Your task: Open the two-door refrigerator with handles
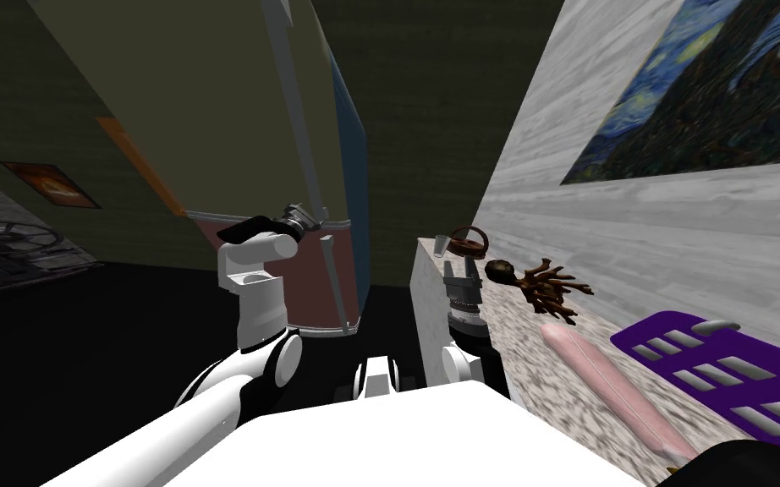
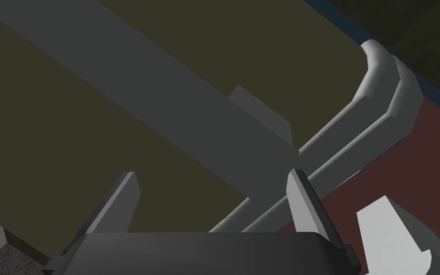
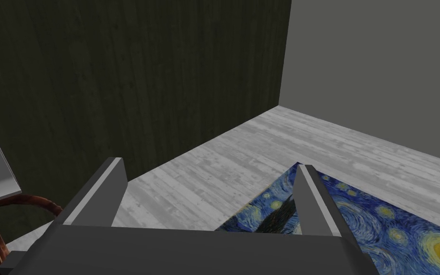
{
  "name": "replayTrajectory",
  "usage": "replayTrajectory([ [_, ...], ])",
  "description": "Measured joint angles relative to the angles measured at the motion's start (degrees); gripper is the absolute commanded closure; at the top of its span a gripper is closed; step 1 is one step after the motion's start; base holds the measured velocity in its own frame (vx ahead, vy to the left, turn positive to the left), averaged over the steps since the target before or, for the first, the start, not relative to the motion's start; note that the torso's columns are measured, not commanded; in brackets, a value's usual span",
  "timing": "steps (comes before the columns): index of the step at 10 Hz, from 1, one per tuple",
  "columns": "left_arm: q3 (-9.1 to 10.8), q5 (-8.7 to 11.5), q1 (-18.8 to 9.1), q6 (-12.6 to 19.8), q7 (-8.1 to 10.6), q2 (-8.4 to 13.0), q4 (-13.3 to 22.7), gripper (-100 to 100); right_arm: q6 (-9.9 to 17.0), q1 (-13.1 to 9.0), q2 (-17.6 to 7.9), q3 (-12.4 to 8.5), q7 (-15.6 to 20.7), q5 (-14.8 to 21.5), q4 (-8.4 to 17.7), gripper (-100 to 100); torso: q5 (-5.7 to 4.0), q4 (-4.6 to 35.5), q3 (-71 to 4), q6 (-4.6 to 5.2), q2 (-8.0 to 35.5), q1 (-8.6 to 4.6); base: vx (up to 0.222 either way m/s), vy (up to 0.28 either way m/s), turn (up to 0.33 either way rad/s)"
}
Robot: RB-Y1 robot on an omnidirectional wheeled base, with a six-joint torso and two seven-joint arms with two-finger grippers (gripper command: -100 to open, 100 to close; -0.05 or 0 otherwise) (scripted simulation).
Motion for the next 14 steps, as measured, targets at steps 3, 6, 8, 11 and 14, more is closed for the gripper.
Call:
replayTrajectory([
  [3,2.83,0.35,-2.93,3.11,0.82,-0.95,1.87,-100,0.0,0.0,0.0,0.0,0.0,0.0,0.0,0,0.03,-0.02,0.04,0.0,0.04,0.06,-0.004,-0.04,0.055],
  [6,4.73,0.22,-4.8,5.24,1.41,-1.93,2.67,-100,0.0,0.0,-0.01,-0.01,0.0,0.0,0.0,0,0.07,-0.11,0.1,0.05,0.09,0.04,-0.001,-0.024,0.043],
  [8,6.55,0.34,-6.85,7.36,1.94,-2.7,3.85,-100,0.0,0.0,-0.01,0.0,0.0,0.0,0.0,0,0.09,-0.14,0.12,-0.02,0.11,0.02,-0.003,-0.034,0.07],
  [11,9.75,0.71,-9.94,9.57,2.51,-5.06,6.15,-100,0.0,0.0,-0.01,0.0,0.0,0.0,0.0,0,0.2,-0.37,0.25,0.0,0.22,-0.03,-0.001,-0.022,0.051],
  [14,11.01,0.73,-10.92,11.02,2.81,-7.48,6.58,-100,0.0,0.0,-0.01,-0.01,0.0,0.0,0.0,0,0.29,-0.4,0.3,-0.07,0.28,0.13,0.028,0.0,-0.007],
])
